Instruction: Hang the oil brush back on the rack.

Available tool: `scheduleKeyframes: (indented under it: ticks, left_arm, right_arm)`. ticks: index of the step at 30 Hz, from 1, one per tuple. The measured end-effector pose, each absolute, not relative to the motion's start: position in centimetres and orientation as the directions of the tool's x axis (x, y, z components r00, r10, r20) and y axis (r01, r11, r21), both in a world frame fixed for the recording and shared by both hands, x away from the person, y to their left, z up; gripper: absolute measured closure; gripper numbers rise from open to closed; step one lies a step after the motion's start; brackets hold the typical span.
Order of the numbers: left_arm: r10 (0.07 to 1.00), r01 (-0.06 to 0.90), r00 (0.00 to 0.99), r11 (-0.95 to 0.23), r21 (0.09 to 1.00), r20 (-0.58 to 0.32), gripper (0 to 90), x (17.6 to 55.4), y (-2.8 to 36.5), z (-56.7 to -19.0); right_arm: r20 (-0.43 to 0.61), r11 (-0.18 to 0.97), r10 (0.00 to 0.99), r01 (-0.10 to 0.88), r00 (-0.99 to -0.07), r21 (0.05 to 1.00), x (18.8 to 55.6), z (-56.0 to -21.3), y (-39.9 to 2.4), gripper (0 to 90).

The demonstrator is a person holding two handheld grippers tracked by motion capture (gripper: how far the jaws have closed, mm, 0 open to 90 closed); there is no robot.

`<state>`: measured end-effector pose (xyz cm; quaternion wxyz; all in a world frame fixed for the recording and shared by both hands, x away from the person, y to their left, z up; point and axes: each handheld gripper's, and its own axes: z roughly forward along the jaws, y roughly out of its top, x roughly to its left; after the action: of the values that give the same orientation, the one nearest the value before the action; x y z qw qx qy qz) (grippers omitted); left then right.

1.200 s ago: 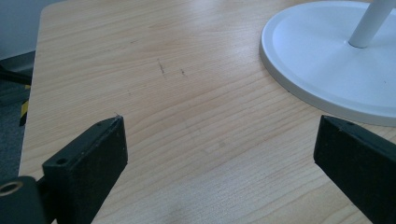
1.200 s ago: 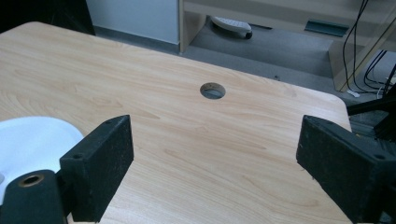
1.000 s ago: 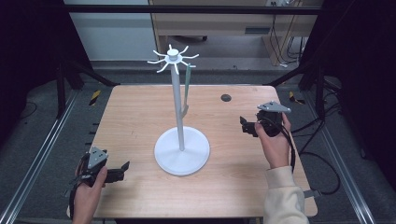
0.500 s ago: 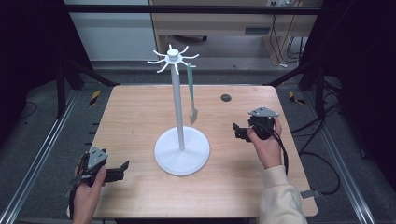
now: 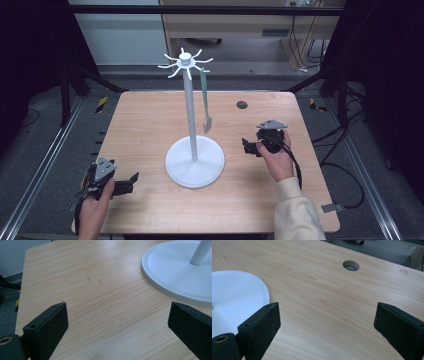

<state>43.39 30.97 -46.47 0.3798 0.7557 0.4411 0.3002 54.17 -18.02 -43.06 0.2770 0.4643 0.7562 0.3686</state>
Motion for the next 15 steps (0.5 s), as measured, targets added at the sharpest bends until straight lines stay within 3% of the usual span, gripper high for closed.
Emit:
scheduleKeyframes:
  ticks: [15]
  left_arm:
    - [0.895,0.437,0.431,-0.316,0.842,0.113,2.4,43.4,30.9,-46.5]
  right_arm:
    - [-0.105,0.350,0.889,0.512,-0.446,0.784,54.3,-44.6,-17.0,7.8]
